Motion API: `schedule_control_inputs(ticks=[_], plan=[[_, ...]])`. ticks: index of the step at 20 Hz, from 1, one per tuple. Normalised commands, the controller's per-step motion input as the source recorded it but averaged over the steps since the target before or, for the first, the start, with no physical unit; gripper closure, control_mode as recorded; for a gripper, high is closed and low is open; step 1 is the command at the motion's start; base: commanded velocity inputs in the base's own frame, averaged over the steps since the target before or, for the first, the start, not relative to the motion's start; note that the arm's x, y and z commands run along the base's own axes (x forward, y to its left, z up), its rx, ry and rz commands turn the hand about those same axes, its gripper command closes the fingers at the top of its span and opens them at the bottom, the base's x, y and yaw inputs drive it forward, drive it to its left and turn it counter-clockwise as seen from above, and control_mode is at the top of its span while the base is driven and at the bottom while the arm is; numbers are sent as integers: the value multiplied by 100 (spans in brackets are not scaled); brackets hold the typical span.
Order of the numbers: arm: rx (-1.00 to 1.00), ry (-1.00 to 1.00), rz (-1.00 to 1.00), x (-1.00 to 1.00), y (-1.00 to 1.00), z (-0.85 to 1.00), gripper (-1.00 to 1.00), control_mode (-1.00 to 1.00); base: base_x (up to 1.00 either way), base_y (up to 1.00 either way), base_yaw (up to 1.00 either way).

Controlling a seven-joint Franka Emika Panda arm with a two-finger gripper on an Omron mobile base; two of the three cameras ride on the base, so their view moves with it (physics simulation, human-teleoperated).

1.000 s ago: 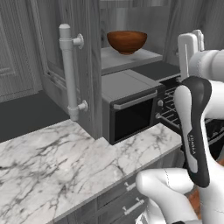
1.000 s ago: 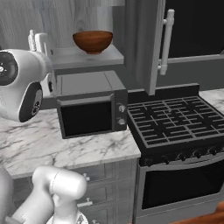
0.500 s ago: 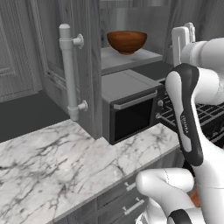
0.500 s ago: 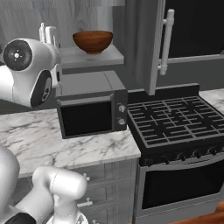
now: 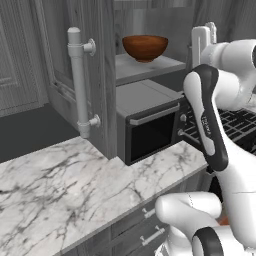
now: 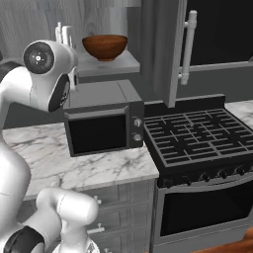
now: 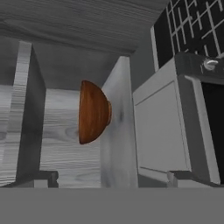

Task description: Move the bowls from the cabinet to the plates on the dining table.

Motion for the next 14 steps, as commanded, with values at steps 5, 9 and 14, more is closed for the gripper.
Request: schedule_control_inputs(ticks=[5,9,14], plan=[[-6,-3,0,36,1,1,-100,-100,0,0,0],[-8,-1,0,29,-4,5,-100,-100,0,0,0],[-1,4,2,29,-14,10,-100,-100,0,0,0]])
